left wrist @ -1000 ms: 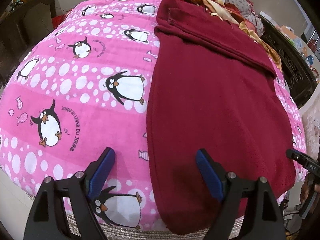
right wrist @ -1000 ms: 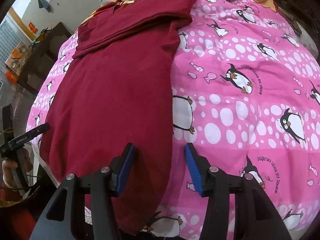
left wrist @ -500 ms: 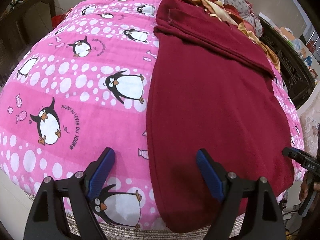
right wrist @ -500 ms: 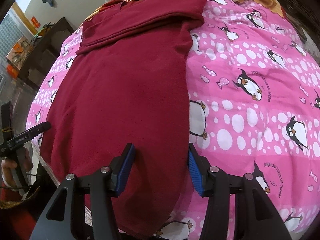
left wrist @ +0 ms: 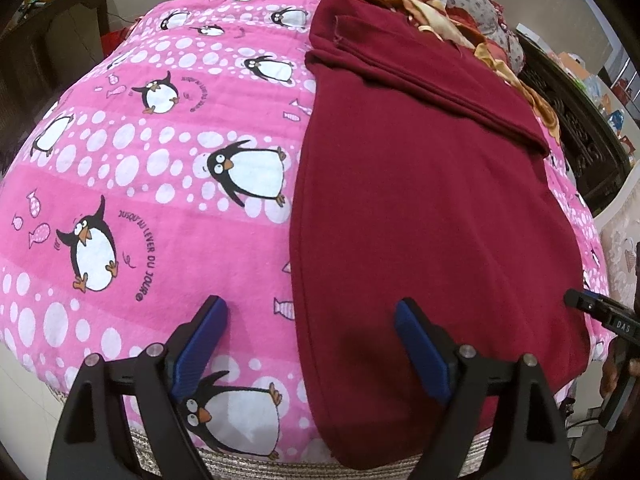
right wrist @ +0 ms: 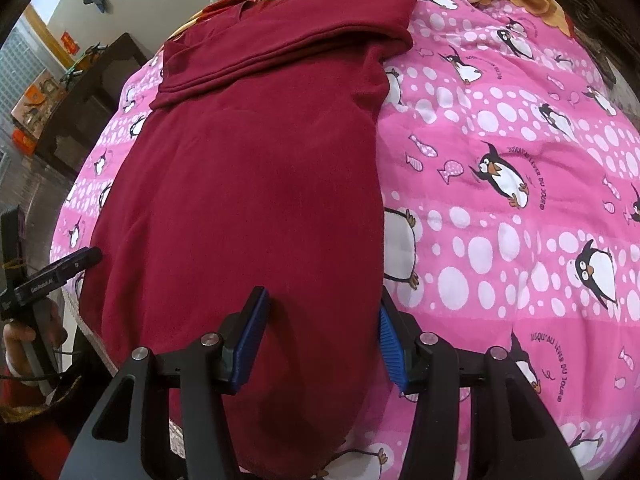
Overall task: Fold small clothes
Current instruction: 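Move both grippers to the hem end of the red strip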
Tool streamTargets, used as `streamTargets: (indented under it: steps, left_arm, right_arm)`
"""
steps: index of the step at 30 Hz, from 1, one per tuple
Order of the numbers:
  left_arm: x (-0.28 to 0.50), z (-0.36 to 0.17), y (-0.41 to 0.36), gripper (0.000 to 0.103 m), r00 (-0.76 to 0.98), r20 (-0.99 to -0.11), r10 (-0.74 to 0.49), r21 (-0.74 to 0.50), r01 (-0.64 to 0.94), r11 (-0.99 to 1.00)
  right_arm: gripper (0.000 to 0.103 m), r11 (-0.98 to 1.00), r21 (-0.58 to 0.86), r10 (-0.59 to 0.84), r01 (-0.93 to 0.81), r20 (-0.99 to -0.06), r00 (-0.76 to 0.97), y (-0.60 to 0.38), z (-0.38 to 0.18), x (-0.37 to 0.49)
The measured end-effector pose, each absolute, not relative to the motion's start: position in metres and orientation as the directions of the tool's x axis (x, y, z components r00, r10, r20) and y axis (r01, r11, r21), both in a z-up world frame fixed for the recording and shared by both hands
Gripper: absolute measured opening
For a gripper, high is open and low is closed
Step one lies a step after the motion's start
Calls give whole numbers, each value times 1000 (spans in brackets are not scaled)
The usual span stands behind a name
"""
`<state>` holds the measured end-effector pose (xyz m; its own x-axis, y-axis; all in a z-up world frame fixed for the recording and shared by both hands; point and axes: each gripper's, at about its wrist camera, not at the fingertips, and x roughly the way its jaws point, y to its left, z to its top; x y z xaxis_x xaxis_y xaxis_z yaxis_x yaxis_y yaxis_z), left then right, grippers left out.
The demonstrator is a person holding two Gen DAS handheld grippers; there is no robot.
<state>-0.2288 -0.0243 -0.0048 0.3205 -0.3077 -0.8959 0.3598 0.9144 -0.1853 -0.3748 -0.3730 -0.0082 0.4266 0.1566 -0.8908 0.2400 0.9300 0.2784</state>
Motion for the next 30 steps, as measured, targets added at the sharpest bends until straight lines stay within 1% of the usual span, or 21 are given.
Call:
streamTargets:
  steps: [11, 14, 19, 26, 30]
  left_arm:
    - [-226, -1, -15, 90, 280, -894, -349, -246, 345, 906]
    - [-226, 0, -15, 90, 277, -894, -352, -247, 351, 903]
    - [-225, 7, -10, 90, 295, -894, -336, -223, 357, 907]
    - [-218, 15, 4, 90, 296, -875, -384, -296, 300, 907]
    - [-220, 12, -5, 89, 278, -893, -354, -257, 331, 908]
  right_arm:
    - [68, 924, 291, 163, 247, -886, 435, -380, -8, -375]
    - [68, 913, 314, 178, 261, -882, 437, -386, -10, -376]
    - [68, 918, 306, 173, 254, -881, 440, -388, -8, -377]
    - [68, 899, 341, 187, 275, -867, 461, -398, -8, -386]
    - [68, 883, 384, 221, 269, -847, 483, -403, -10, -396]
